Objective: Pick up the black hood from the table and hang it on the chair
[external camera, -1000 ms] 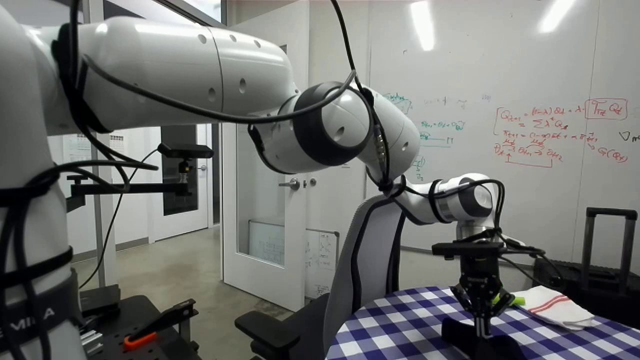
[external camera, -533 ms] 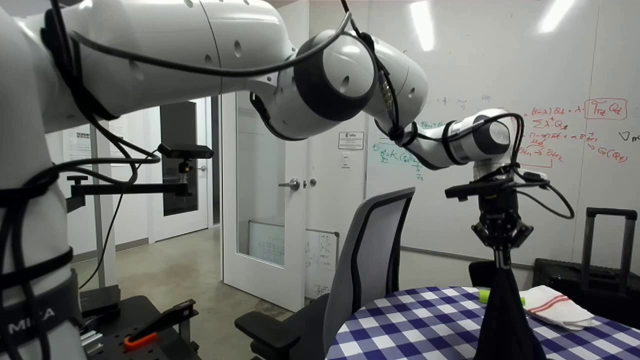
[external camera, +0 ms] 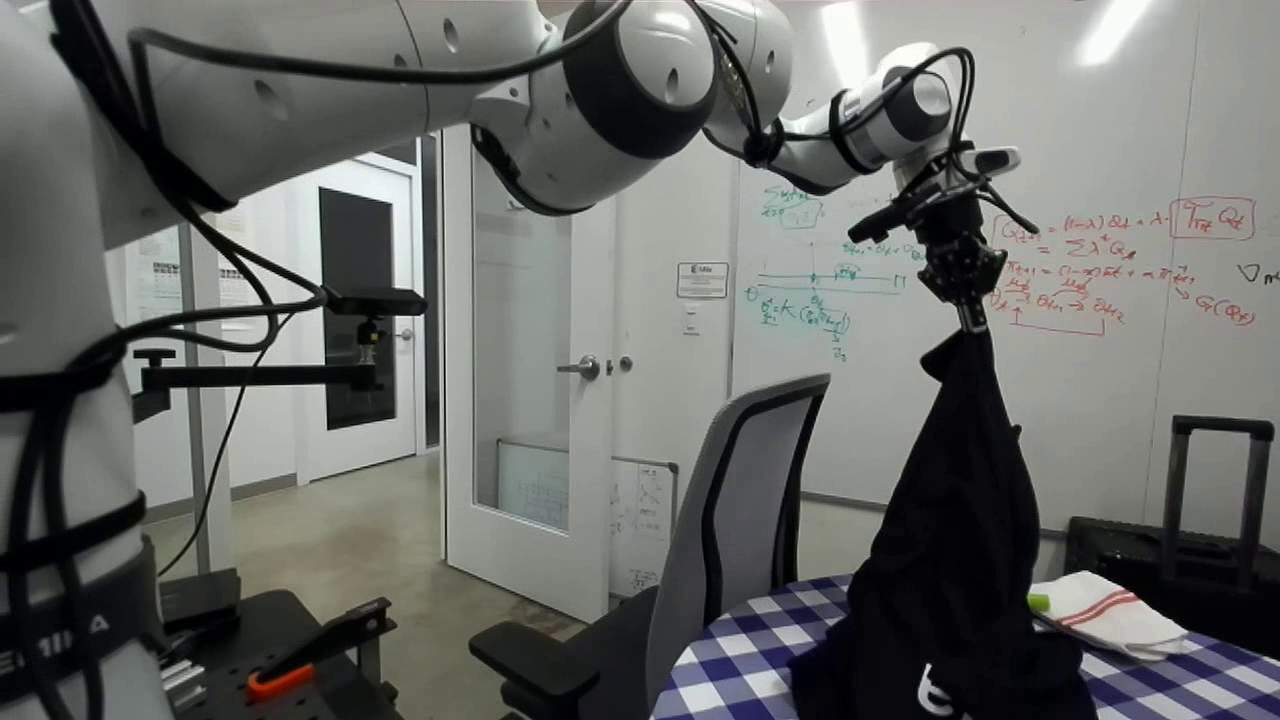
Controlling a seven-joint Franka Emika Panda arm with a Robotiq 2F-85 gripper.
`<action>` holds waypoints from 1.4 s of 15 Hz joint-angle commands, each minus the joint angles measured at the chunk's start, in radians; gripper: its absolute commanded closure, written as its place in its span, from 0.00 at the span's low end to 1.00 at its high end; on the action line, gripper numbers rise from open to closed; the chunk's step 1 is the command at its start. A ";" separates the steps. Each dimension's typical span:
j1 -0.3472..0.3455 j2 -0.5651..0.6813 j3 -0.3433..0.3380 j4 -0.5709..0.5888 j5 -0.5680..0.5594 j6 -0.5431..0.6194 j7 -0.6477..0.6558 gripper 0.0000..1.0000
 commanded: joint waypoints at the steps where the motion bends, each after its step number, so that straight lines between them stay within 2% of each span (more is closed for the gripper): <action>1: 0.078 -0.044 -0.035 0.039 -0.032 0.036 0.126 0.99; 7: 0.208 -0.089 -0.086 0.070 -0.135 0.100 0.193 0.99; 12: 0.311 -0.151 -0.115 0.073 -0.205 0.138 0.179 0.99; 16: 0.420 -0.177 -0.136 0.079 -0.276 0.093 0.145 0.99; 21: 0.546 -0.106 -0.122 0.065 -0.326 -0.033 0.042 0.99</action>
